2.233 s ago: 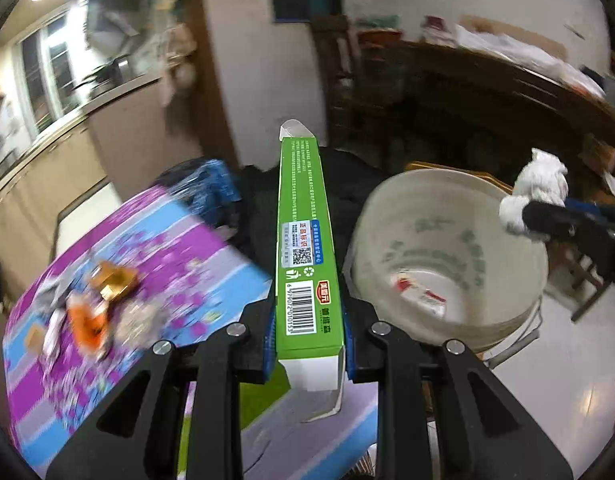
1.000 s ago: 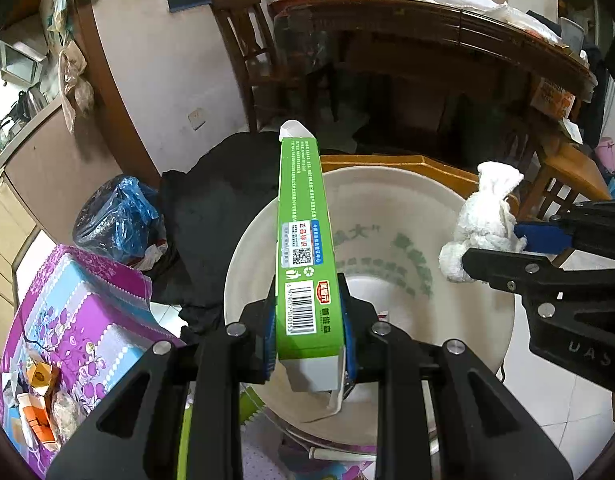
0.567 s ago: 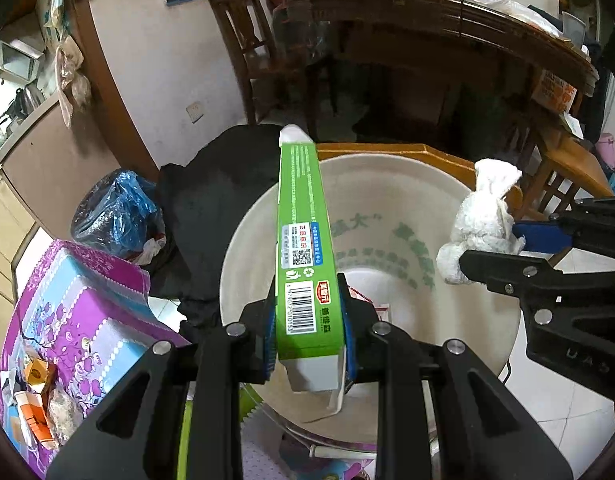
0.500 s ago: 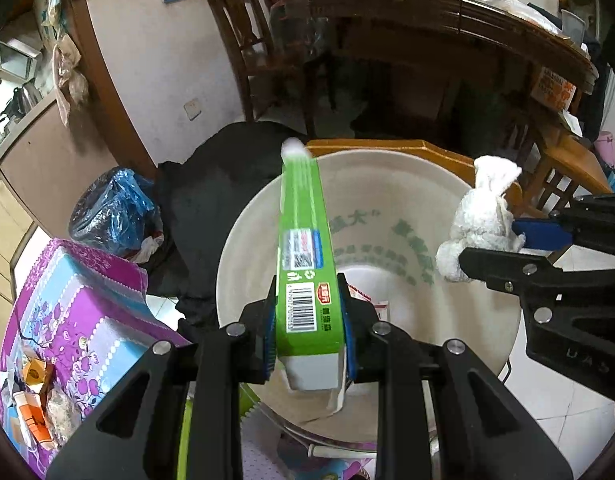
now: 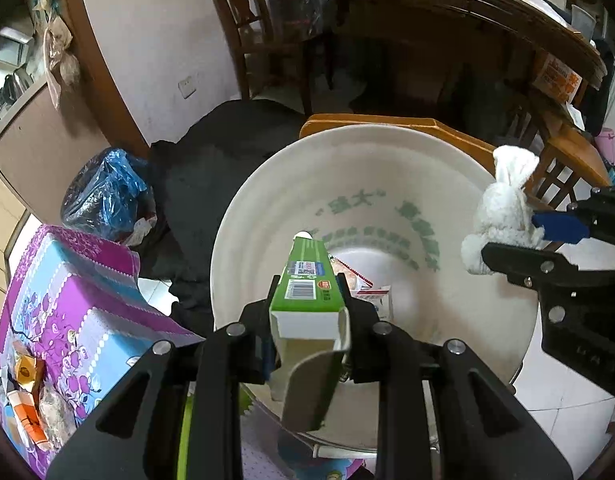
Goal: Collect trash
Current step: 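Open both grippers to drop the toothpaste box and towel into the bucket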
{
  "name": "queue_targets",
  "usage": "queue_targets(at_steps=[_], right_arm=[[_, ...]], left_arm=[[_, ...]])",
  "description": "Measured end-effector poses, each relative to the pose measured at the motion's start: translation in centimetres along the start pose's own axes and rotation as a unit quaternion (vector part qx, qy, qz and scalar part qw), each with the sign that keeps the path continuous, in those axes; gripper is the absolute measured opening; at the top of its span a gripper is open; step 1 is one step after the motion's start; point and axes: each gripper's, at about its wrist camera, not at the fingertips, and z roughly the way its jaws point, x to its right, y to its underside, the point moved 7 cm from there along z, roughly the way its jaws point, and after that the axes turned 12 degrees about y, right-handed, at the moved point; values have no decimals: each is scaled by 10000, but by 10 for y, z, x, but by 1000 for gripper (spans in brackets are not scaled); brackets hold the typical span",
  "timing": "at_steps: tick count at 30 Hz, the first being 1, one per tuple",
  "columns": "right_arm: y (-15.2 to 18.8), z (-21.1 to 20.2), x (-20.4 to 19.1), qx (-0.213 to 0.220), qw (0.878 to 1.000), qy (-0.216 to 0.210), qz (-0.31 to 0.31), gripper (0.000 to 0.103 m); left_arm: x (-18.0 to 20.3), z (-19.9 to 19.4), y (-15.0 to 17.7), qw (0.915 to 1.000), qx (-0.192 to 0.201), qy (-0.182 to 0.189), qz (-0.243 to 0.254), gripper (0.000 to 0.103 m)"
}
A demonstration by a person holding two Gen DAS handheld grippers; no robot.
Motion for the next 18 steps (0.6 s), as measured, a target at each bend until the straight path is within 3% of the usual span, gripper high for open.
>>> queue_targets(at_steps=[2,4,6,10,18], right_arm=[[-2,1,-2,9,10000,-83,-15,33],[-3,2,-2,10,9999,-131,8,37],[-5,3,0,16,9999,-102,59,39],[-5,4,2,32,9999,-83,78,47],[-4,3,7,70,9999,-49,115,47]], left_arm=[[0,1,-2,10000,16,0,-6,24],[-2,1,-2,10000,23,-51,-41,32],[-6,-1,-2,9998,99,-160,-110,59],[-6,-4,-4,9997,149,-143,-116,59],[-1,-7,-4,9997,160,-181,-75,59]])
